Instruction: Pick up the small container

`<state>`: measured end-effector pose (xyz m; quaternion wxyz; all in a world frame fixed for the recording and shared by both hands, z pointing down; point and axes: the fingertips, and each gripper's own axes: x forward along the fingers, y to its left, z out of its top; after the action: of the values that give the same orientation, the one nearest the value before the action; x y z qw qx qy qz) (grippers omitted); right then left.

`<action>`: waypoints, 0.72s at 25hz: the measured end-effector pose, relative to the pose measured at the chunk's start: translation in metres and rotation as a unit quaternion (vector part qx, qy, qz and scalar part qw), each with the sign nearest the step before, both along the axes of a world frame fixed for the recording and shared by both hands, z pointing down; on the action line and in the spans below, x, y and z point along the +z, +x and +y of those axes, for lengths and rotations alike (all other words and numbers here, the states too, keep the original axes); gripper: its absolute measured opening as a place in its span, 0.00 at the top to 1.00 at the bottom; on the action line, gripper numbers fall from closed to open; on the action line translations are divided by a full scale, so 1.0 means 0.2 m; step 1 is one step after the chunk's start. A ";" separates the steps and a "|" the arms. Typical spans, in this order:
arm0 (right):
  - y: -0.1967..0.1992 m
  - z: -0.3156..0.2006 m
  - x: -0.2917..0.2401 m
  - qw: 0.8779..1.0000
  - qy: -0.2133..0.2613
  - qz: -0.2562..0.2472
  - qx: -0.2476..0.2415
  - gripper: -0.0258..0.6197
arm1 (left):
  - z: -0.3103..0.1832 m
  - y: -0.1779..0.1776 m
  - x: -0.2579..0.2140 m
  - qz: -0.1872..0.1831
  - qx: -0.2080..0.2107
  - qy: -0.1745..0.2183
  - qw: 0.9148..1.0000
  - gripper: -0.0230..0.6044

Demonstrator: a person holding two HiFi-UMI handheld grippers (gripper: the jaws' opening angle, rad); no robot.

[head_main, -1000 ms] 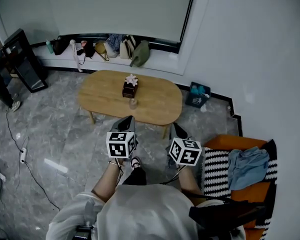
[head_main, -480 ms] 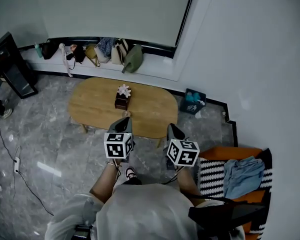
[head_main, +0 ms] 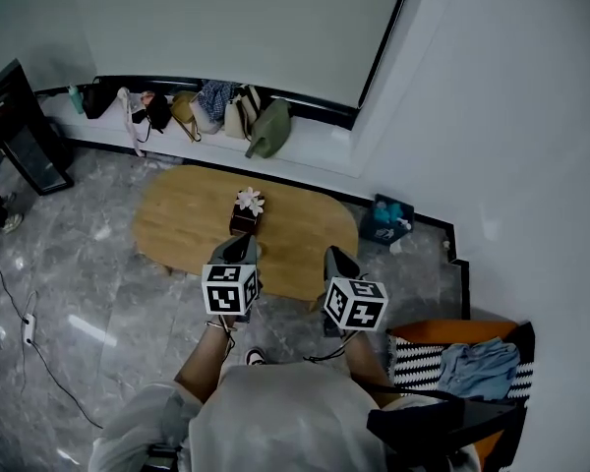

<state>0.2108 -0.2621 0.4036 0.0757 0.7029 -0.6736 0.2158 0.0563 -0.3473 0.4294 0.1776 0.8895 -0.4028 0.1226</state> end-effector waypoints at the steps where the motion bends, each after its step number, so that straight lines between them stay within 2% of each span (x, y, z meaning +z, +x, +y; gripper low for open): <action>1: -0.01 -0.03 0.01 1.000 -0.001 -0.001 -0.004 0.92 | -0.03 0.00 0.01 0.000 -0.004 -0.002 1.000 0.95; 10: 0.07 -0.29 0.17 0.998 -0.045 -0.005 -0.037 0.92 | -0.17 0.02 0.16 -0.017 -0.048 -0.041 0.998 0.95; 18: 0.07 -0.52 0.19 0.996 -0.045 -0.017 -0.073 0.92 | -0.27 -0.02 0.19 -0.040 -0.071 -0.047 0.996 0.95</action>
<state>0.2243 -0.3654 0.4413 0.1116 0.6437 -0.7139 0.2519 0.0531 -0.4017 0.4673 0.2111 0.8435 -0.4659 0.1641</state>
